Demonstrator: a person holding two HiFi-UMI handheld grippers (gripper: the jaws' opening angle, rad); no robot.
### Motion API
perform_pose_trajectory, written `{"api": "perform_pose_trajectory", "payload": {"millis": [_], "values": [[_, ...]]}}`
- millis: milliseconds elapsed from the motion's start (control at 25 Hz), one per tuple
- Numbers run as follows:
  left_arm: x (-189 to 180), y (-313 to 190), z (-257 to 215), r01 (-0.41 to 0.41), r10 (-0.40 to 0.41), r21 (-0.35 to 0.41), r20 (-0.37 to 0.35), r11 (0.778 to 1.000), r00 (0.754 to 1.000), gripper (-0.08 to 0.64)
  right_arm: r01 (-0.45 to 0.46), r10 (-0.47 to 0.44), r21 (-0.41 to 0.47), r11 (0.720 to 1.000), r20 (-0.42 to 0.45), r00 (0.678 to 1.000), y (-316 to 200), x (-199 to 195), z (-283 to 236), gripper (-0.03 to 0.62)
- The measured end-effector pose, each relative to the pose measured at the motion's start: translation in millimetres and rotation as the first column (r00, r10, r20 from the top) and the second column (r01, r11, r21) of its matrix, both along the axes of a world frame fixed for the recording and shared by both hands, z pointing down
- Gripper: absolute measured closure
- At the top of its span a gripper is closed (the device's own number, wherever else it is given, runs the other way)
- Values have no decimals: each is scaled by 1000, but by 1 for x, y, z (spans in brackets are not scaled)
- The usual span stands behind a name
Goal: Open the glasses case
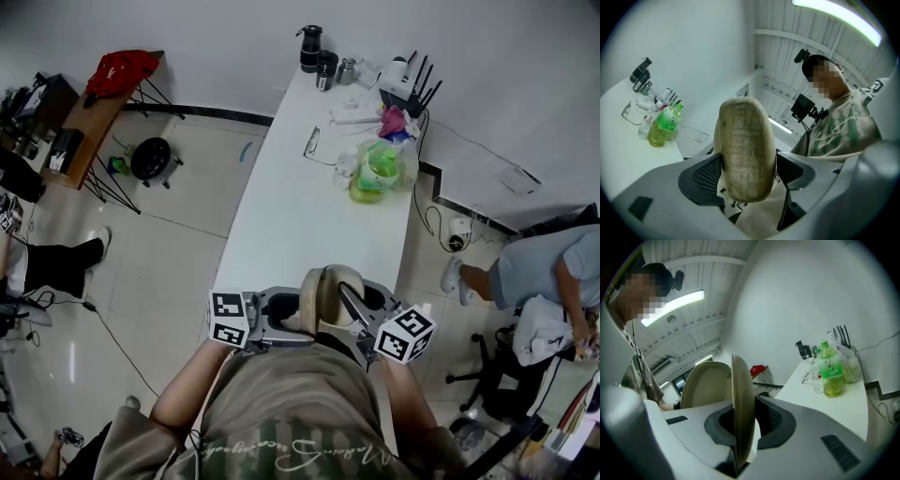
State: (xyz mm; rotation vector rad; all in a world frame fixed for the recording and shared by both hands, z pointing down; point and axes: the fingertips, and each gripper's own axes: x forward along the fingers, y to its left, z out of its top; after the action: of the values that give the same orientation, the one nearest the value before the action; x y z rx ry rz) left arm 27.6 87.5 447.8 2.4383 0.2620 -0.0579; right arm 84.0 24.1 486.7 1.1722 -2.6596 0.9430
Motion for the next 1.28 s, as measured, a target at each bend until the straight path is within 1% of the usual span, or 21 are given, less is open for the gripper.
{"api": "perform_pose_trajectory", "payload": {"millis": [40,120,160,200,240,320,400,440,520,600,720,800,880,920,1000,1040,1120,1160,1200,1240,1280], "values": [[0,0,2,21,-21,20,14,1000,1000,187,-27,27,8,1000,-15,1000,-2,2,1,544],[-1,-3,5,71,-73,53,36,996,997,187,-94,94,14,996,-10,996,-8,12,0,543],[-1,-6,7,103,-108,82,53,991,993,187,-131,131,11,991,-1,991,-11,19,0,543],[-1,-9,8,139,-149,125,73,982,986,187,-169,169,8,986,0,986,-13,27,-1,543],[-1,-12,9,175,-193,179,92,968,977,187,-205,205,9,979,-13,979,-15,35,0,543],[2,-17,7,244,-285,277,118,929,951,187,-264,264,15,964,-62,962,-17,46,3,543],[6,-25,7,315,-372,324,133,892,918,187,-307,308,24,951,-92,947,-17,48,6,543],[9,-28,10,335,-401,338,149,880,904,187,-327,329,31,944,-99,939,-18,46,6,543],[16,-30,17,338,-428,367,199,866,881,187,-361,364,50,931,-107,925,-18,40,6,543],[22,-31,21,340,-449,389,232,856,863,187,-382,388,67,922,-111,915,-19,34,4,543],[22,-31,27,363,-487,410,254,837,836,187,-397,404,76,915,-124,906,-20,31,4,543],[21,-31,32,369,-505,435,255,822,824,187,-406,413,74,911,-138,900,-19,32,9,543],[21,-31,31,373,-517,458,244,807,820,187,-425,430,63,903,-143,892,-17,35,16,543],[22,-32,29,375,-519,462,237,804,821,187,-433,437,57,899,-146,888,-16,36,19,543],[26,-33,26,381,-518,454,227,805,825,187,-439,443,59,897,-163,882,-15,37,24,543],[27,-34,26,387,-523,452,226,804,822,187,-436,441,65,898,-169,882,-15,35,24,543],[24,-39,26,408,-545,456,220,791,809,189,-425,432,74,902,-168,886,-14,29,21,543],[21,-40,26,415,-550,455,217,788,807,189,-421,428,77,904,-165,888,-14,27,20,543],[19,-40,26,414,-547,451,216,790,809,193,-420,427,77,904,-162,890,-14,25,20,543],[17,-38,27,409,-540,447,219,796,813,247,-420,427,75,904,-161,890,-14,25,22,543],[17,-37,28,405,-536,444,223,799,814,278,-423,428,70,904,-161,889,-13,27,25,543]]}}
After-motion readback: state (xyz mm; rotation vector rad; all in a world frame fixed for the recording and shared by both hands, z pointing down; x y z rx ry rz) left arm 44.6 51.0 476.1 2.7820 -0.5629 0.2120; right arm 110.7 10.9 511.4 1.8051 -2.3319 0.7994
